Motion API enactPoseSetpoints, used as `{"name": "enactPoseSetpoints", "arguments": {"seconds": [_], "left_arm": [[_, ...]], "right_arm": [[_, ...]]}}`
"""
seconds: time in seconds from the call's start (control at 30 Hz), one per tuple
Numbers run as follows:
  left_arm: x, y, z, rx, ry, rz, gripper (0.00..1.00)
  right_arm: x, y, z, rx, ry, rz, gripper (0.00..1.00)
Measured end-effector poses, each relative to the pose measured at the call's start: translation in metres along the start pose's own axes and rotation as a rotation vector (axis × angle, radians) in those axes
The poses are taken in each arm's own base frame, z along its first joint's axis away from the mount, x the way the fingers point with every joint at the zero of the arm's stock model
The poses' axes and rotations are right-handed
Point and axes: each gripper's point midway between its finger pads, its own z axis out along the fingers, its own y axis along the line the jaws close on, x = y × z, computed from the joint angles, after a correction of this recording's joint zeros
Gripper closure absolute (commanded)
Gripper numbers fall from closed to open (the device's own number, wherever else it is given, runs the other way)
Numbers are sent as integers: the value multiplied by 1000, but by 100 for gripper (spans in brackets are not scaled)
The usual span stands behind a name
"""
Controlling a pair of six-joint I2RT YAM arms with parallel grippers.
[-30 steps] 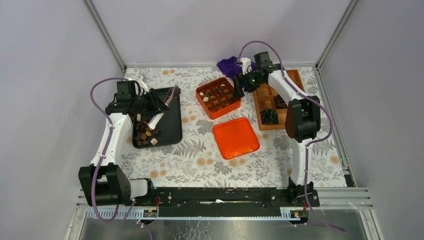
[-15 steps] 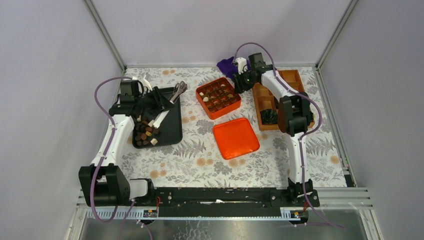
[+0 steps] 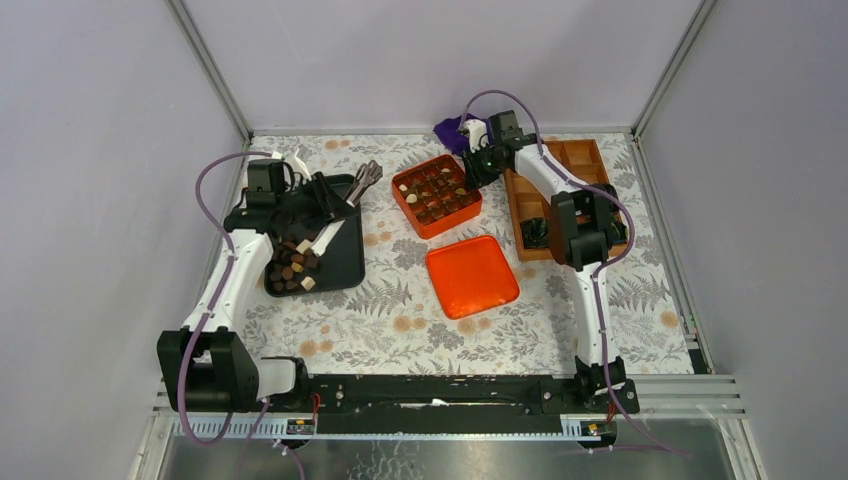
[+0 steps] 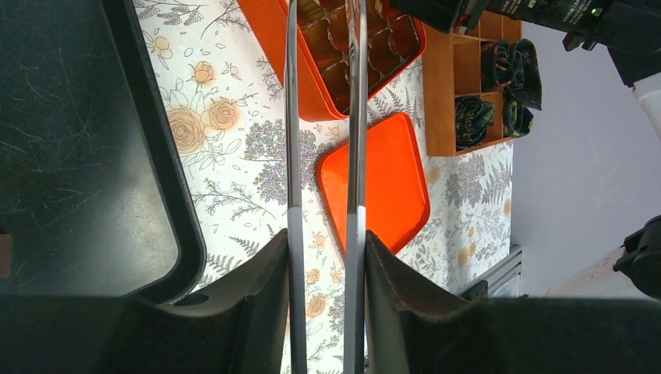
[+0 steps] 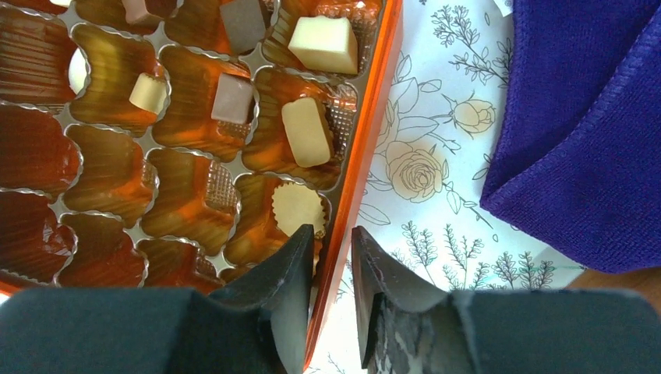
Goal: Pack the chocolate
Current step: Pick up the packing box from the center of the board.
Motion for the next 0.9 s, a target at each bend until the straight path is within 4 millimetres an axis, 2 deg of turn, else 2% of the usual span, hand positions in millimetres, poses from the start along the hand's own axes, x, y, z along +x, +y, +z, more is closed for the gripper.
{"name": "enactPoseSetpoints", "arguments": {"seconds": [0.43,0.7,0.9], "left_arm": [[24,-9,18,35,41,24,100],[21,-17,13,50,-10,69,100],[23,-18,12,52,-39,94,100]], "right_arm": [[-11,-8,7,63,-38,-79,99],[-20,2,15,94,-67,-184,100],[-37,18,4,145,-115,-300,100]]}}
